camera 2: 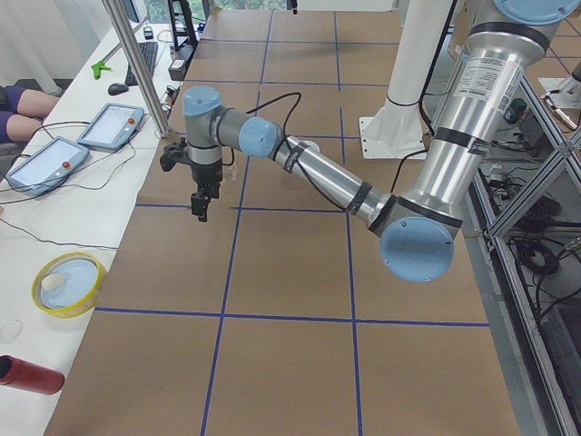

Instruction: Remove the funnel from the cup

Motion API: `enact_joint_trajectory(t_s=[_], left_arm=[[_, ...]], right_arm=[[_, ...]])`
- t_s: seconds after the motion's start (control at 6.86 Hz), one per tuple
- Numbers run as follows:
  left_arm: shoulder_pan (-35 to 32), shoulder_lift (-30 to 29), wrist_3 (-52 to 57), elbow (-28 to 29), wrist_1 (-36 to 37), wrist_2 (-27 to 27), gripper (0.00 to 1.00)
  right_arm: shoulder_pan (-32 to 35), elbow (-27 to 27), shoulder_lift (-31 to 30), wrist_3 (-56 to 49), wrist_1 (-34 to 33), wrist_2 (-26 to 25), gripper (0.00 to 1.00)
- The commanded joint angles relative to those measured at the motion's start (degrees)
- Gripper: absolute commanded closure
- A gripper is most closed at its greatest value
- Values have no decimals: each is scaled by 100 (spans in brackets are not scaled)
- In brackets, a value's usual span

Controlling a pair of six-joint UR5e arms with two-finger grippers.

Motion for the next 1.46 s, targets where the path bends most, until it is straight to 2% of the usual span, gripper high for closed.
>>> enact_joint_trajectory(t_s=[0.0, 0.29, 0.44, 0.87, 1.17, 1.31], left_arm=[[-415, 849, 1226, 520, -902, -544, 0], [-512, 1091, 1239, 1204, -1426, -1165, 0], [-635, 1196, 1230, 1251, -1427, -1169, 0], [-1109, 1259, 1213, 1163, -1348, -1169, 0], [-1119, 1503, 1213, 735, -1260, -1134, 0], [-1119, 1522, 1213, 724, -1260, -1125, 0]], right_arm=[[0, -3, -1, 0, 0, 0, 0], [0, -3, -1, 0, 0, 0, 0], [0, 6, 8, 0, 0, 0, 0], [0, 6, -1, 0, 0, 0, 0], [0, 6, -1, 0, 0, 0, 0], [0, 6, -1, 0, 0, 0, 0]])
